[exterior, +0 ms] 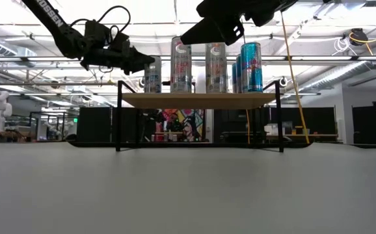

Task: Place canned beverage on shelf
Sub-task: Put the top white blue soda can on the shelf, then put the right white blue soda can on the shelf aligned with the other white blue soda can

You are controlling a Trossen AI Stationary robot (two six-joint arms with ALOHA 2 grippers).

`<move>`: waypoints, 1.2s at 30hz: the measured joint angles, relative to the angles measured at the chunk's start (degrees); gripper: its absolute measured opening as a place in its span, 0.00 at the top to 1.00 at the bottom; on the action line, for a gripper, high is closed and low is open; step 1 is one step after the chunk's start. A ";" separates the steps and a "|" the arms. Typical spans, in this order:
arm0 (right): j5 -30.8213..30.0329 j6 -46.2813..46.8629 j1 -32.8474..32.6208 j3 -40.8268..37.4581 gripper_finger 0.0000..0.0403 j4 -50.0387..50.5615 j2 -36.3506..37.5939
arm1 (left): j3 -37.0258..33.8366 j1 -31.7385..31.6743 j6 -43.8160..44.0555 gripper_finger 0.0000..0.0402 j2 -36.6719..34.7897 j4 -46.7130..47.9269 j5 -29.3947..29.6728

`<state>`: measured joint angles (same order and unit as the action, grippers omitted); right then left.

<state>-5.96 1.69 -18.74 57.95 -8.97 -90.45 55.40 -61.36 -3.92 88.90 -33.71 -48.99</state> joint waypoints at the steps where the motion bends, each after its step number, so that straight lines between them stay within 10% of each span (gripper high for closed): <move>1: 0.00 0.00 0.00 0.00 0.36 0.01 0.00 | 0.00 0.00 0.06 0.35 0.00 0.03 0.00; 36: 0.02 0.35 -0.08 0.00 0.36 0.24 0.00 | 0.00 -0.11 4.64 0.21 -1.29 -3.85 -1.09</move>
<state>-5.93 2.05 -18.82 57.95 -8.73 -90.45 55.40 -61.47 0.72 87.61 -37.56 -50.08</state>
